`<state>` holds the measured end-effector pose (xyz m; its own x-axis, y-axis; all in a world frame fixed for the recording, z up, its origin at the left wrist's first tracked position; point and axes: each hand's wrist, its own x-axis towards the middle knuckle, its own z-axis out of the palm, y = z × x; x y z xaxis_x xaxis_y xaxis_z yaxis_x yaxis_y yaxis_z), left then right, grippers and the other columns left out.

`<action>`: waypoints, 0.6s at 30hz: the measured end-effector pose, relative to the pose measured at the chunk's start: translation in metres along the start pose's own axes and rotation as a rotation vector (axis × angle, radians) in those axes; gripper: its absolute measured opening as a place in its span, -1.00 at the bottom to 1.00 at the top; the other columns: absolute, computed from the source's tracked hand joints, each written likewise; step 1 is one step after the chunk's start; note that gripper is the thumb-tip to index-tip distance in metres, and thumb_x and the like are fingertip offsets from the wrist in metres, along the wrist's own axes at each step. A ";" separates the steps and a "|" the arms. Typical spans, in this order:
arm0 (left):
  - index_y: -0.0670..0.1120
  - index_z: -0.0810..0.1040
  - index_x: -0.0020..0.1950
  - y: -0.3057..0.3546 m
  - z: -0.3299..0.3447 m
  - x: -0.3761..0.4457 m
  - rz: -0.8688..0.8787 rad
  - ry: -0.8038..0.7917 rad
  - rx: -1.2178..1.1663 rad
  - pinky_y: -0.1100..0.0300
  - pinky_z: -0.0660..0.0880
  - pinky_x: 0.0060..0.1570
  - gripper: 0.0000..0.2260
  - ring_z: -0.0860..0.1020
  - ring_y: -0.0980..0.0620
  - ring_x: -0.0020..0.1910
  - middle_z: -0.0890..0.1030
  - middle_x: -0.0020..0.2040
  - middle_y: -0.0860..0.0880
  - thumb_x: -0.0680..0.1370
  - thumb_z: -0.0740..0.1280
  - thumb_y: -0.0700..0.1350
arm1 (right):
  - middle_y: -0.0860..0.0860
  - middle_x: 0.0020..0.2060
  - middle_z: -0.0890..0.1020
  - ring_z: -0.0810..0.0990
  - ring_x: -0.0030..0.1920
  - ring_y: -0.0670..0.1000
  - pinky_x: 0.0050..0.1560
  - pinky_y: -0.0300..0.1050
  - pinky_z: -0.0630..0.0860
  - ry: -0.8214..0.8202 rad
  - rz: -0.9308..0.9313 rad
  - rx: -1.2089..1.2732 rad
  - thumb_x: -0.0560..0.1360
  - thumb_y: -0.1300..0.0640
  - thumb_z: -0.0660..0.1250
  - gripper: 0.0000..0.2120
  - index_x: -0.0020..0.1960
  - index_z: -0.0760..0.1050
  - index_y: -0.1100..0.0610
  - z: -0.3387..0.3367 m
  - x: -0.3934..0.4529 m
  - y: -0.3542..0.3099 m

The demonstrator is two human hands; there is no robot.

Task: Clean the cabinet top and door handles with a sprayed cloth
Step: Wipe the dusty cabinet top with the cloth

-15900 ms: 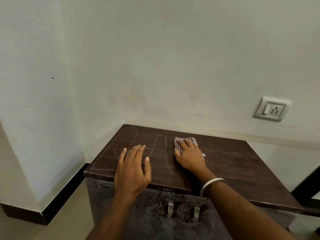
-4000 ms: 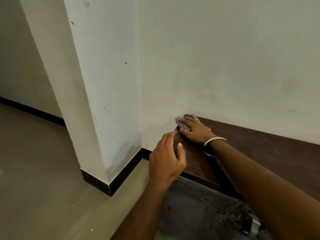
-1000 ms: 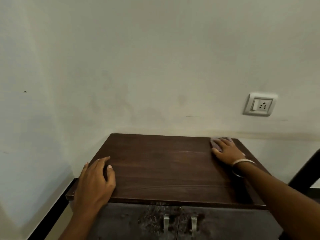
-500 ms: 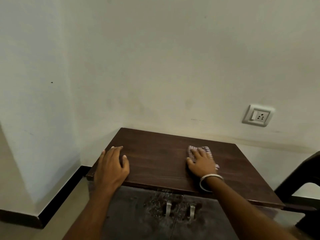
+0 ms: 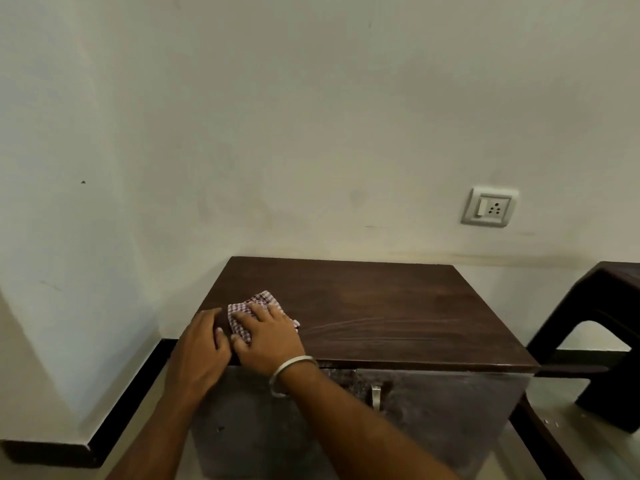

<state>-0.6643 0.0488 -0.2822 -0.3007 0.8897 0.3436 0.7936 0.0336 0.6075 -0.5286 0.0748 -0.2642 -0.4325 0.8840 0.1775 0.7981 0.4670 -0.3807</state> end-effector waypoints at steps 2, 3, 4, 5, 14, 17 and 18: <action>-0.19 0.46 0.29 0.012 0.008 -0.008 0.060 -0.032 -0.008 -0.06 0.46 0.21 -0.70 0.52 -0.17 0.17 0.54 0.21 -0.21 0.56 0.24 -0.24 | 0.02 0.52 0.25 0.15 0.51 0.14 0.53 0.12 0.06 0.024 0.002 0.006 0.55 -0.13 0.15 -0.49 0.48 0.28 -0.08 -0.009 -0.012 0.017; -0.20 0.46 0.28 0.020 0.013 -0.011 0.088 -0.049 -0.010 -0.05 0.45 0.22 -0.70 0.52 -0.16 0.17 0.54 0.21 -0.20 0.55 0.25 -0.25 | 0.02 0.51 0.26 0.16 0.51 0.14 0.52 0.11 0.08 0.043 0.016 0.007 0.54 -0.13 0.15 -0.49 0.48 0.30 -0.08 -0.016 -0.019 0.028; -0.20 0.46 0.29 0.026 0.019 -0.014 0.109 -0.058 -0.009 -0.05 0.45 0.24 -0.69 0.51 -0.16 0.19 0.53 0.23 -0.19 0.55 0.25 -0.25 | 0.02 0.51 0.27 0.18 0.50 0.15 0.52 0.11 0.10 0.057 0.036 0.005 0.53 -0.13 0.15 -0.49 0.47 0.31 -0.08 -0.022 -0.027 0.041; -0.20 0.46 0.30 0.033 0.024 -0.018 0.122 -0.066 -0.004 -0.06 0.44 0.26 -0.69 0.50 -0.16 0.22 0.53 0.25 -0.19 0.55 0.26 -0.25 | 0.02 0.51 0.28 0.18 0.50 0.15 0.52 0.10 0.10 0.068 0.069 0.002 0.53 -0.14 0.14 -0.48 0.47 0.31 -0.08 -0.031 -0.037 0.059; -0.28 0.42 0.35 0.068 0.052 -0.037 0.174 -0.100 0.071 -0.07 0.16 0.48 -0.64 0.33 -0.21 0.43 0.44 0.37 -0.26 0.56 0.24 -0.25 | 0.02 0.51 0.27 0.19 0.51 0.12 0.53 -0.02 0.08 0.229 0.509 -0.139 0.55 -0.13 0.16 -0.49 0.48 0.30 -0.06 -0.122 -0.150 0.228; -0.25 0.40 0.39 0.086 0.061 -0.051 0.204 -0.131 0.076 -0.03 0.12 0.49 -0.62 0.31 -0.16 0.45 0.42 0.41 -0.22 0.57 0.23 -0.22 | 0.01 0.53 0.22 0.14 0.52 0.13 0.54 0.01 0.04 0.215 0.626 -0.119 0.55 -0.14 0.14 -0.47 0.50 0.26 -0.07 -0.137 -0.171 0.253; -0.24 0.39 0.41 0.092 0.063 -0.056 0.210 -0.140 0.074 -0.01 0.11 0.50 -0.61 0.29 -0.14 0.46 0.40 0.42 -0.20 0.58 0.23 -0.20 | 0.01 0.53 0.21 0.14 0.53 0.14 0.54 0.02 0.04 0.214 0.651 -0.108 0.55 -0.14 0.14 -0.46 0.50 0.25 -0.08 -0.140 -0.175 0.257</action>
<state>-0.5416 0.0308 -0.2909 -0.0532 0.9350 0.3507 0.8691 -0.1295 0.4773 -0.1889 0.0433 -0.2660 0.2323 0.9649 0.1225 0.9090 -0.1706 -0.3803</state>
